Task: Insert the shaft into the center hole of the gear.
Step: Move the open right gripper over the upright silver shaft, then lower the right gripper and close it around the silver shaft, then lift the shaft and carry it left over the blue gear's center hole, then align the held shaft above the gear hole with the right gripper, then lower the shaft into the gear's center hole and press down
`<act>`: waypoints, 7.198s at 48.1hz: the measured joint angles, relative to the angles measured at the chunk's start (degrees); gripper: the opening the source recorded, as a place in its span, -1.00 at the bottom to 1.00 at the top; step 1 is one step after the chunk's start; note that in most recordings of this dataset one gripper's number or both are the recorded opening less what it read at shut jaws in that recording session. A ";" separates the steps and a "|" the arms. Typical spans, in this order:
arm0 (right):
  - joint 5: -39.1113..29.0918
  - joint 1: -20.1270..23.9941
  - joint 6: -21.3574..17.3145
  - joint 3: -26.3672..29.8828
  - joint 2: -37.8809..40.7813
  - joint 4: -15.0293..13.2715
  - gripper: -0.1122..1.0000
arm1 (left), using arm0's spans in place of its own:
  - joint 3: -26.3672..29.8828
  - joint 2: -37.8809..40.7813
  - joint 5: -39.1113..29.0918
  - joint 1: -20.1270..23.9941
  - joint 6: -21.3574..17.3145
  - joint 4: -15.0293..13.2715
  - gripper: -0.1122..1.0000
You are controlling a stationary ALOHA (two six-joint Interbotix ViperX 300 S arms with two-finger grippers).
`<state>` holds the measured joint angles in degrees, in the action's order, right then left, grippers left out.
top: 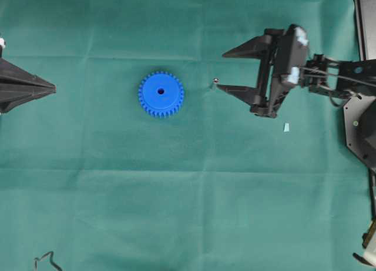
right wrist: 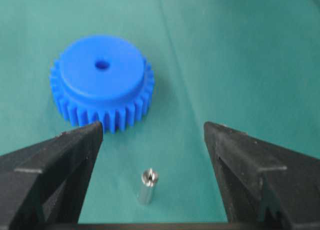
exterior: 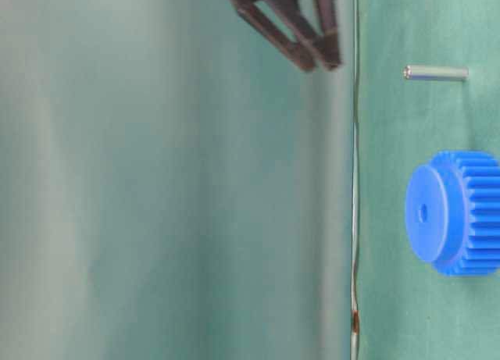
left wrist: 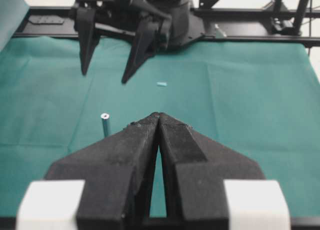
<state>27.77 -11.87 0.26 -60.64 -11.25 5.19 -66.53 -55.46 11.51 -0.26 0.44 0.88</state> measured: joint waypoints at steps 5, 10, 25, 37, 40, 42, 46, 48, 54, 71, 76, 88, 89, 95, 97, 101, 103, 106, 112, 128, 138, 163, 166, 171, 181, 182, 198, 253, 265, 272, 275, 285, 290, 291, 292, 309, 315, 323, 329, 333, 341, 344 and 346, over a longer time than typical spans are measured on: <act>0.53 0.00 0.00 0.70 3.16 0.53 0.75 | 0.00 0.00 0.00 0.00 0.00 0.00 -0.80; 0.97 -0.09 0.00 1.23 6.24 1.41 0.75 | 0.09 0.00 0.00 0.00 0.00 0.00 -0.80; 1.58 -0.09 0.00 1.49 11.51 3.69 0.73 | 0.09 0.00 -0.09 0.00 0.00 0.00 -0.80; 1.58 0.00 0.00 1.93 12.39 3.96 0.57 | 0.09 0.09 -0.26 0.00 0.00 0.00 -0.80; 1.58 -0.09 0.00 2.11 12.57 3.96 0.50 | 0.09 0.00 -0.35 0.00 0.00 0.00 -0.80; 1.58 -0.09 0.00 2.20 12.57 3.96 0.38 | 0.09 0.00 -0.35 0.00 0.00 0.00 -0.80; 1.23 -0.09 -0.09 2.37 12.66 3.96 0.04 | 0.09 0.00 -0.26 0.00 0.00 0.00 -0.80; 0.97 -0.09 0.09 2.46 12.66 3.87 -0.17 | 0.09 0.09 -0.35 0.00 0.00 0.00 -0.80; 0.44 0.00 0.53 2.55 12.66 3.69 -0.49 | 0.09 0.00 -0.35 0.00 0.00 0.00 -0.80; -1.41 0.00 0.26 3.08 12.22 3.60 -0.49 | 0.00 0.00 -0.79 0.00 0.00 0.00 -0.80; -4.83 -0.09 0.53 3.78 9.76 3.60 -0.49 | 0.09 0.00 -1.14 0.00 0.09 0.00 -0.80; -17.84 -0.09 1.23 7.12 0.97 2.90 -0.49 | 0.09 0.00 -1.23 0.00 0.18 0.00 -0.80; -18.46 0.00 1.32 7.21 0.62 2.90 -0.49 | 0.09 0.00 -1.23 0.00 0.09 0.00 -0.80; -19.42 0.00 1.32 7.12 0.09 2.81 -0.49 | 0.09 0.00 -1.23 0.00 0.09 0.00 -0.80; -19.51 0.00 1.23 7.12 0.09 2.81 -0.49 | 0.09 0.09 -1.23 0.00 0.09 0.00 -0.80; -19.51 0.00 1.23 7.38 0.09 2.81 -0.49 | 0.09 0.00 -1.23 0.00 0.09 0.00 -0.80; -19.34 0.00 1.14 7.56 0.18 2.81 -0.49 | 0.09 0.00 -1.23 0.00 0.09 0.00 -0.80; -19.25 0.26 1.14 8.44 0.79 2.81 -0.49 | 0.09 0.00 -1.23 0.00 0.09 0.00 -0.80; -19.07 1.49 1.05 11.16 3.34 2.81 -0.49 | 0.09 0.00 -1.23 0.00 0.18 0.00 -0.80; -19.69 4.22 1.67 21.62 11.60 2.81 -0.49 | 0.09 0.00 -1.23 0.00 0.18 0.00 -0.80; -21.01 4.75 1.76 25.05 14.15 1.93 -0.49 | 0.09 0.00 -1.23 0.00 0.18 0.00 -0.80; -19.69 4.75 0.88 25.40 18.28 1.93 -0.49 | 0.09 0.00 -1.23 0.09 0.18 0.00 -0.80; -18.81 4.75 0.97 25.75 18.98 1.93 -0.49 | 0.09 0.00 -1.23 0.00 0.18 0.00 -0.80; -18.02 4.92 0.88 25.93 19.51 2.11 -0.49 | 0.09 0.00 -1.23 0.00 0.18 0.00 -0.80; -18.02 4.92 0.97 25.93 19.42 2.11 -0.49 | 0.09 0.00 -1.23 0.00 0.18 0.00 -0.80; -18.02 4.92 1.05 25.93 19.34 2.11 -0.49 | 0.09 0.00 -1.23 0.09 0.18 0.00 -0.80; -18.11 4.83 1.32 25.93 17.05 2.02 -0.49 | 0.09 0.00 -1.23 0.00 0.18 0.00 -0.80; -11.87 4.75 1.49 26.19 19.34 2.11 -0.49 | 0.09 0.09 -1.49 0.00 0.18 0.00 -0.80; -11.78 4.75 1.41 26.19 19.16 2.11 -0.49 | 0.09 0.00 -1.49 0.00 0.18 0.00 -0.80; -11.69 4.75 0.97 26.10 20.83 2.02 -0.49 | 0.00 0.00 -1.41 0.09 0.18 0.00 -0.80; -11.60 4.75 0.97 26.10 21.18 2.11 -0.49 | 0.09 0.00 -1.49 0.00 0.18 0.00 -0.80; -11.51 4.92 0.88 26.10 21.71 2.20 -0.49 | 0.09 0.00 -1.49 0.00 0.18 0.00 -0.80; -11.51 4.92 0.88 25.84 21.71 2.20 -0.49 | 0.09 0.00 -1.49 0.00 0.18 0.00 -0.80; -11.51 5.01 0.88 25.75 21.71 2.20 -0.49 | 0.09 0.00 -1.49 0.00 0.18 0.00 -0.80; -11.43 4.92 0.88 25.75 21.71 2.29 -0.49 | 0.00 0.00 -1.49 0.00 0.18 0.09 -0.80; -11.34 4.92 0.70 23.82 19.42 2.37 -0.49 | 0.09 0.00 -1.49 0.00 0.18 0.00 -0.80; -11.25 4.92 0.97 23.64 18.98 2.37 -0.49 | 0.09 0.00 -1.49 0.00 0.18 0.00 -0.80; -11.25 4.92 0.88 23.64 18.98 2.46 -0.49 | 0.09 0.00 -1.49 0.00 0.18 0.00 -0.80; -11.16 5.01 0.88 23.64 18.98 2.46 -0.49 | 0.09 0.00 -1.49 0.00 0.18 0.00 -0.80; -11.07 5.01 0.97 23.73 19.16 2.46 -0.49 | 0.09 0.00 -1.41 0.00 0.18 0.00 -0.80; -11.07 4.92 0.88 24.43 21.18 2.46 -0.49 | 0.09 0.00 -1.49 0.00 0.18 0.00 -0.80; -11.07 4.92 0.97 24.70 21.97 2.46 -0.49 | 0.09 0.00 -1.49 0.00 0.18 0.00 -0.80; -11.07 5.01 0.88 24.79 22.50 2.46 -0.49 | 0.09 0.00 -1.49 0.00 0.18 0.00 -0.80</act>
<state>16.70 -6.86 1.14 -35.86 11.25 7.65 -66.45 -55.46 10.02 -0.26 0.62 0.88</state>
